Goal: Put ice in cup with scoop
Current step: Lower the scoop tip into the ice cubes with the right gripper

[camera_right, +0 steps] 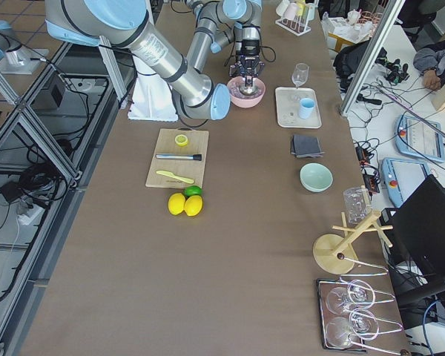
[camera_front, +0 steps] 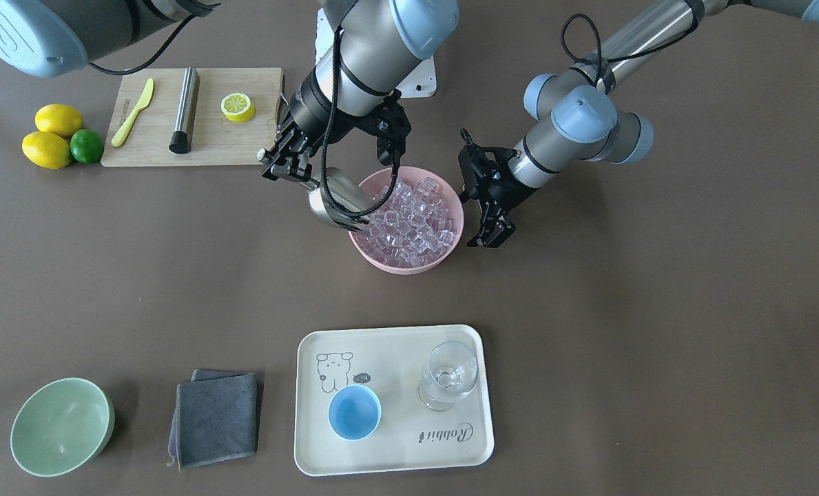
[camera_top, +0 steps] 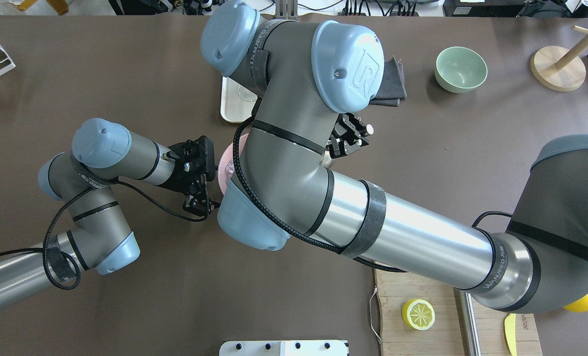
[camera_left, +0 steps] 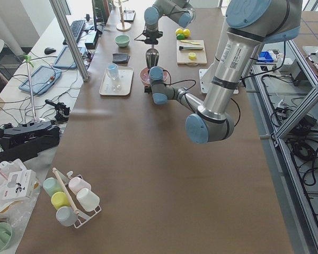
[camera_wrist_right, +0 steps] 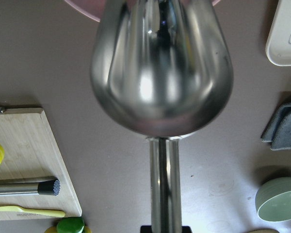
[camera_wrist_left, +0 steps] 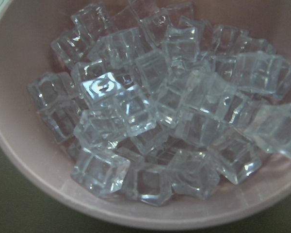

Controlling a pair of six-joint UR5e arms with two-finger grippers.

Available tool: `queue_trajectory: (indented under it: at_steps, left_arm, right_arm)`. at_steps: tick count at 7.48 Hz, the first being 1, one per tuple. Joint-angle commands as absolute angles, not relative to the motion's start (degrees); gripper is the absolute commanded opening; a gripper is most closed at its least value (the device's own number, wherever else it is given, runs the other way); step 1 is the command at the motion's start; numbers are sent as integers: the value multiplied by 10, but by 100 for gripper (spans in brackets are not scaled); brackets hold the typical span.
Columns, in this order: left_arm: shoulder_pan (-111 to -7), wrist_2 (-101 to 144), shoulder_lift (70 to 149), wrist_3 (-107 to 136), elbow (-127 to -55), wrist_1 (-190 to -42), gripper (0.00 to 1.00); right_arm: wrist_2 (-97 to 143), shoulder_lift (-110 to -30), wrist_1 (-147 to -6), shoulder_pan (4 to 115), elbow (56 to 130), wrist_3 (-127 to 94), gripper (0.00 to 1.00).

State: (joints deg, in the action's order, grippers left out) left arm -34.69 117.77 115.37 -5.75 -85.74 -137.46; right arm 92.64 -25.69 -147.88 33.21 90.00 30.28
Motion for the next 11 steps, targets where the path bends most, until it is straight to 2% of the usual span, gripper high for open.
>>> queue_trajectory:
  at_steps: [1,8,11]
  left_arm:
    - [-347,1178,1153,-58,-858,-1375,99]
    - [-348,1177,1147,-57,-857,-1386,99]
    - [-348,1177,1148,-58,-857,-1387,99]
  right_arm:
    - [926,-251,-1478,319,893,301,0]
    - [927,-233,-1426,311,825,272,0]
    - [930,-236,-1405,310,819,270,0]
